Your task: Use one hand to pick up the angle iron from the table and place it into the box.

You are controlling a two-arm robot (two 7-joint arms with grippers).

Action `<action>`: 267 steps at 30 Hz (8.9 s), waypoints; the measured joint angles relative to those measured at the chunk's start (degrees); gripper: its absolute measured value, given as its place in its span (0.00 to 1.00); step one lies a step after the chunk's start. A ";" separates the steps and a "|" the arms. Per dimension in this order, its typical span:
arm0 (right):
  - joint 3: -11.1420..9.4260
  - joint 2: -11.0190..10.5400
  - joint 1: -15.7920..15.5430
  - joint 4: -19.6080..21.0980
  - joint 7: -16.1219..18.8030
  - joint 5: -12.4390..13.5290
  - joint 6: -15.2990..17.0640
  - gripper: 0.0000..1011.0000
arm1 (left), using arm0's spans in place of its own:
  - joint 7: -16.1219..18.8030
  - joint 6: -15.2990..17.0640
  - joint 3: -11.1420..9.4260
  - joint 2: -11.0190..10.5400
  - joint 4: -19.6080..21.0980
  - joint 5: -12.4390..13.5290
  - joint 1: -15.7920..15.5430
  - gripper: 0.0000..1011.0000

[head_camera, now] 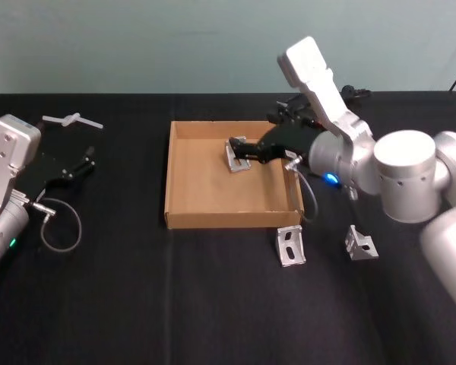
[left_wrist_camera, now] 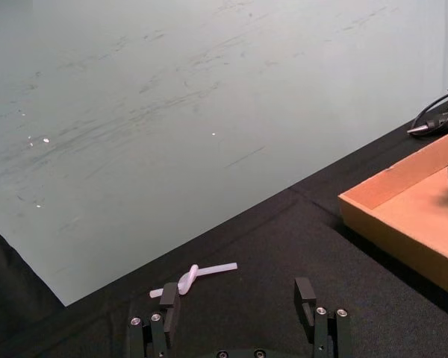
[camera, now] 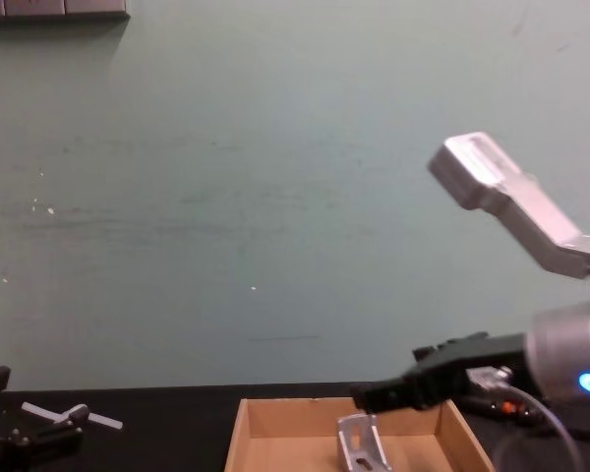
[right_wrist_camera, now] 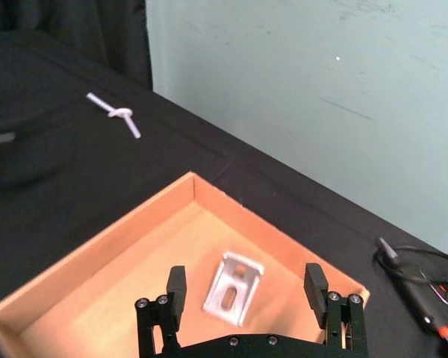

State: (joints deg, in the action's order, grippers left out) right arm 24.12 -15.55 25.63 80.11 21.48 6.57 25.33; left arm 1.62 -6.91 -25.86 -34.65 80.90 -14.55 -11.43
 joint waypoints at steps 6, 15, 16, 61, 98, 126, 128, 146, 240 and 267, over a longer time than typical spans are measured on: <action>-1.59 -4.12 -5.17 6.62 1.21 0.71 -0.57 0.99 | 0.00 0.00 0.00 0.00 0.00 0.00 0.00 0.99; -7.07 -11.52 -16.58 19.93 1.87 4.78 -0.82 0.99 | 0.00 0.00 0.00 0.00 0.00 0.00 0.00 0.99; -7.07 -11.52 -16.58 19.93 1.87 4.78 -0.82 0.99 | 0.00 0.00 0.00 0.00 0.00 0.00 0.00 0.99; -16.28 -16.43 -34.17 35.85 -6.45 9.37 20.84 0.99 | 0.00 0.00 0.00 0.00 0.00 0.00 0.00 0.99; -18.32 -11.81 -34.55 33.08 -7.05 8.31 19.83 0.78 | 0.00 0.00 0.00 0.00 0.00 0.00 0.00 0.99; -18.32 -11.90 -34.58 33.14 -7.05 8.37 19.92 0.07 | 0.00 0.00 0.00 0.00 -0.01 0.00 0.00 0.99; -18.32 -11.90 -34.58 33.13 -7.05 8.37 19.93 0.07 | 0.00 0.00 0.00 0.00 -0.01 0.00 0.00 0.99; -18.92 -11.48 -33.10 36.03 -5.95 6.49 20.39 0.07 | 0.00 0.00 0.00 0.00 0.00 0.00 0.00 0.99; -0.78 -0.91 -0.24 1.81 -0.14 0.46 9.57 0.99 | 0.00 0.00 0.00 0.00 0.00 0.00 0.00 0.99; -2.78 -17.52 -11.30 19.15 13.96 7.32 3.25 0.99 | 0.00 0.01 0.00 0.00 0.00 0.00 0.00 0.99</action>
State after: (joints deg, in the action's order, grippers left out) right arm 21.33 -33.07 14.32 99.27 35.44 13.90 28.58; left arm 1.62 -6.90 -25.86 -34.65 80.90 -14.54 -11.43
